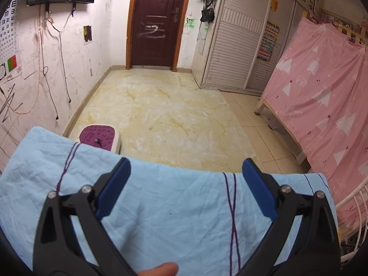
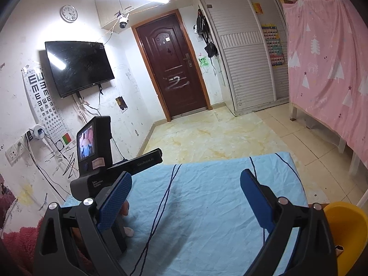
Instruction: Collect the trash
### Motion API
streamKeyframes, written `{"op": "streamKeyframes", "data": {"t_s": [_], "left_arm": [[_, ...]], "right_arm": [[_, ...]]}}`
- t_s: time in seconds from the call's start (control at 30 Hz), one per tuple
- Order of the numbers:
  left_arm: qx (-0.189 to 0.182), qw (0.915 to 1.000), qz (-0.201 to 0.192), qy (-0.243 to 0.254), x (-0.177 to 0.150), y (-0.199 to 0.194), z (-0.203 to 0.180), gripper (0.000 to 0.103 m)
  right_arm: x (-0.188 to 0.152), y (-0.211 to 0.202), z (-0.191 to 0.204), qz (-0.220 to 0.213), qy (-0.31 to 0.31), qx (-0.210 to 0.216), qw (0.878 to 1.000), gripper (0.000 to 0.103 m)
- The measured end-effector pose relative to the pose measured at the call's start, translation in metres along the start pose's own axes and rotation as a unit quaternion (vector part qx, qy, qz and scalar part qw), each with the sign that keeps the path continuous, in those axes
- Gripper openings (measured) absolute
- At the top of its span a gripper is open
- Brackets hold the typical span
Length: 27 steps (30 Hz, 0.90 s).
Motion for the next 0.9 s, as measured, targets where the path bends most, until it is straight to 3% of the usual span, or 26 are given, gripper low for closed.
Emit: {"op": "streamKeyframes", "data": {"t_s": [0.13, 0.23, 0.37, 0.53, 0.7, 0.9], "left_arm": [[0.022, 0.9992, -0.033, -0.001, 0.005, -0.011, 0.005, 0.093], [0.017, 0.999, -0.041, -0.002, 0.005, -0.015, 0.005, 0.094], [-0.002, 0.9992, -0.03, -0.025, 0.003, -0.012, 0.009, 0.094], [0.01, 0.9989, -0.029, -0.036, 0.001, -0.012, 0.017, 0.094], [0.029, 0.9989, -0.033, -0.016, 0.001, -0.017, 0.013, 0.094], [0.022, 0.9997, -0.009, -0.01, -0.013, -0.049, 0.027, 0.094]], "right_arm": [[0.001, -0.009, 0.001, -0.007, -0.003, 0.003, 1.0, 0.088], [0.0, -0.014, 0.004, -0.009, -0.003, 0.006, 1.0, 0.088], [-0.003, -0.019, 0.01, -0.012, -0.005, 0.009, 1.0, 0.088], [-0.004, -0.026, 0.01, -0.015, -0.007, 0.009, 1.0, 0.088], [-0.005, -0.033, 0.014, -0.019, -0.01, 0.012, 1.0, 0.088], [-0.011, -0.033, 0.016, -0.025, -0.006, 0.02, 0.999, 0.088]]}}
Point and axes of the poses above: each gripper's, at about its wrist camera, not at the fingertips, and y roughly the way its jaws point, z to its left, x to its top, the point moved 8 cm from there along y, roughly the way its jaws point, and after that the axes turned 6 degrees about x, right-handed, at the moved point
